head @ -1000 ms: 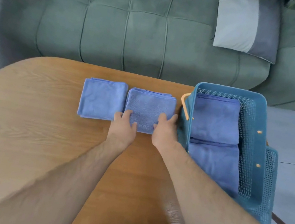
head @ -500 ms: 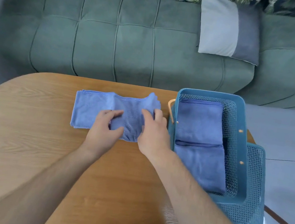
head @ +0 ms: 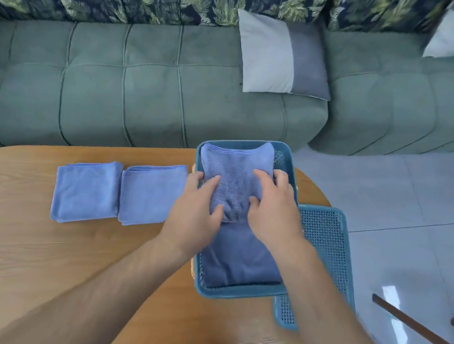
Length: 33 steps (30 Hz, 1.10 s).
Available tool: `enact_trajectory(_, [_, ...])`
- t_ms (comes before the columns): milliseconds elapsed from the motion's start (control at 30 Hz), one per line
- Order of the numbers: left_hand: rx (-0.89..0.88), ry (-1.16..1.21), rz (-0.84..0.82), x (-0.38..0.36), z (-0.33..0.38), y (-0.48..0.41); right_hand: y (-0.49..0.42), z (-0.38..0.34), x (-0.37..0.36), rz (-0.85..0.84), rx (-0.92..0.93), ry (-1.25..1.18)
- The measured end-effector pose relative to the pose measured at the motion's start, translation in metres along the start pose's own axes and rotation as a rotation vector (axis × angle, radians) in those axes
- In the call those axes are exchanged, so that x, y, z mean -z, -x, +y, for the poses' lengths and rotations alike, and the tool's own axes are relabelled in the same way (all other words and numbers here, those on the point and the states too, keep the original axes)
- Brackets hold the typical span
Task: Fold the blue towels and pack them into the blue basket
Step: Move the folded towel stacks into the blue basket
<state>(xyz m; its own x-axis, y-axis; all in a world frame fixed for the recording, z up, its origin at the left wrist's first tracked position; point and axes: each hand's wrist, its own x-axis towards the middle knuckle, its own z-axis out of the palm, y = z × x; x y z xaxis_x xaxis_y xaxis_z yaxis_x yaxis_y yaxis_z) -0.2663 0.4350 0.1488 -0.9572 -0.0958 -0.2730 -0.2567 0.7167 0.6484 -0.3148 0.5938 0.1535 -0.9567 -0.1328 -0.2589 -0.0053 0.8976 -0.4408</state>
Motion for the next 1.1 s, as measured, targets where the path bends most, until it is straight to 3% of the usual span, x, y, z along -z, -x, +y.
enact_trajectory(267, [0.091,-0.303,-0.073,-0.036,0.007,-0.030,-0.030,0.030,-0.030,-0.073,0.034,0.168])
enact_trajectory(333, [0.069,-0.448,-0.048,-0.042,0.003,-0.032,-0.033,0.028,-0.041,0.077,0.048,0.425])
enact_trajectory(433, [-0.098,-0.583,0.029,-0.046,-0.002,-0.035,-0.034,0.021,-0.049,0.191,0.161,0.551])
enact_trajectory(533, [-0.137,-0.728,-0.147,-0.050,-0.010,-0.045,-0.038,0.026,-0.063,-0.027,0.259,0.503])
enact_trajectory(633, [-0.166,-0.962,-0.186,-0.047,-0.012,-0.064,-0.050,0.036,-0.075,-0.207,0.189,0.490])
enact_trajectory(800, [-0.169,-1.084,-0.288,-0.054,-0.011,-0.085,-0.059,0.051,-0.093,-0.218,0.201,0.496])
enact_trajectory(1100, [-0.105,-1.066,-0.340,-0.073,-0.012,-0.096,-0.068,0.053,-0.105,-0.268,0.174,0.496])
